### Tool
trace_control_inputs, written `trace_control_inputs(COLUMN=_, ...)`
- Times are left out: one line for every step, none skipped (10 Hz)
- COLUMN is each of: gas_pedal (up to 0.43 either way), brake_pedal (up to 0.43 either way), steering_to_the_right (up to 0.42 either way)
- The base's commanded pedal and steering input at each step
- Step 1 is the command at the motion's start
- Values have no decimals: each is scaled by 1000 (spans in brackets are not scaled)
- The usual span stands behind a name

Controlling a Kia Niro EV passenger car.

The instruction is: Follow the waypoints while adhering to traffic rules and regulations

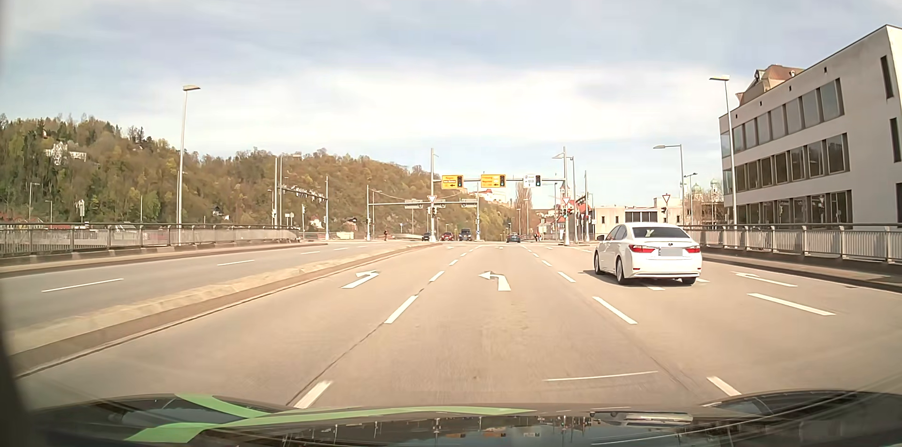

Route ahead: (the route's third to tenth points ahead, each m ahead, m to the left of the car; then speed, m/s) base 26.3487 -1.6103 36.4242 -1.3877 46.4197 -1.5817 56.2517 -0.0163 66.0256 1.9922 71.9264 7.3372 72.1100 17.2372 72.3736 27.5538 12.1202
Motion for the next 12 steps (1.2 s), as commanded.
trace_control_inputs(gas_pedal=28, brake_pedal=0, steering_to_the_right=4)
trace_control_inputs(gas_pedal=28, brake_pedal=0, steering_to_the_right=4)
trace_control_inputs(gas_pedal=28, brake_pedal=0, steering_to_the_right=4)
trace_control_inputs(gas_pedal=28, brake_pedal=0, steering_to_the_right=4)
trace_control_inputs(gas_pedal=28, brake_pedal=0, steering_to_the_right=4)
trace_control_inputs(gas_pedal=28, brake_pedal=0, steering_to_the_right=4)
trace_control_inputs(gas_pedal=20, brake_pedal=0, steering_to_the_right=4)
trace_control_inputs(gas_pedal=0, brake_pedal=0, steering_to_the_right=4)
trace_control_inputs(gas_pedal=0, brake_pedal=0, steering_to_the_right=4)
trace_control_inputs(gas_pedal=0, brake_pedal=0, steering_to_the_right=4)
trace_control_inputs(gas_pedal=0, brake_pedal=0, steering_to_the_right=5)
trace_control_inputs(gas_pedal=0, brake_pedal=0, steering_to_the_right=5)
